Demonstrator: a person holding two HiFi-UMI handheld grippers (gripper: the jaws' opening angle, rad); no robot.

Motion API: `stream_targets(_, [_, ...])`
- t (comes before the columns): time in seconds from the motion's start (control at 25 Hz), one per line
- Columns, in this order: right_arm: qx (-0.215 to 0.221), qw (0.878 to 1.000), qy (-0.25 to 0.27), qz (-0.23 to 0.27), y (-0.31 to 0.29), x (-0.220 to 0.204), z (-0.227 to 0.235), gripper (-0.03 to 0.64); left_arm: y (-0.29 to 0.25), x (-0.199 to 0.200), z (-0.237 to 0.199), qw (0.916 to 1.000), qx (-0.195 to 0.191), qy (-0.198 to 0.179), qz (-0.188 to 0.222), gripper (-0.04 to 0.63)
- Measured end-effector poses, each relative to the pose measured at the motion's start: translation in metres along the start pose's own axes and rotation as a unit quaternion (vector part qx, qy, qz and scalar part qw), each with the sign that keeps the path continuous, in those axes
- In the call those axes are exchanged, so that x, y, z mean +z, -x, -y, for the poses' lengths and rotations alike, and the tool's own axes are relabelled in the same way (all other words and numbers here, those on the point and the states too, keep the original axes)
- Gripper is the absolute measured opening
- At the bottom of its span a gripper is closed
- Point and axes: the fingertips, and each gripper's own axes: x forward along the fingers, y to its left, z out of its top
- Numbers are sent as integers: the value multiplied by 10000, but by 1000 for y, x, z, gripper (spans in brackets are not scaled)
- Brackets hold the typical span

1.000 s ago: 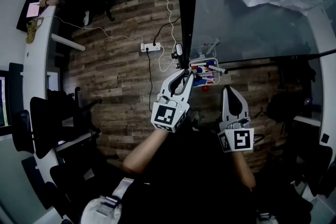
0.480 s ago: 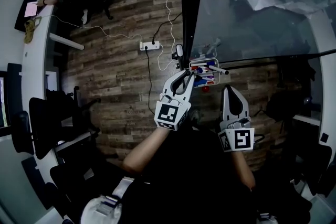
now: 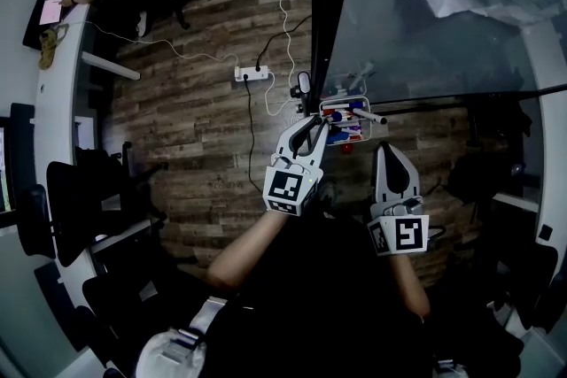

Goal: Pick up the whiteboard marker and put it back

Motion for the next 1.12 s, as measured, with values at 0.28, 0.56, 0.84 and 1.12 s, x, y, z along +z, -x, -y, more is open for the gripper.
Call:
stream_targets(0.28, [-29, 10000, 4, -1, 2, 1, -1, 14, 0, -6, -3, 10000, 34, 29, -42, 71])
stream_targets(0.56, [-42, 10000, -14, -1, 2, 0, -1, 14, -2, -8, -3, 10000, 5, 74, -27, 71])
stream_targets(0.84, [-61, 10000, -5, 17, 3, 0, -3, 14, 0, -7, 1, 9999, -73, 43, -60, 72])
stream_targets(1.12, [-52, 10000, 10, 30, 3, 0, -5, 14, -1, -5, 3, 9998, -172, 44, -10, 117])
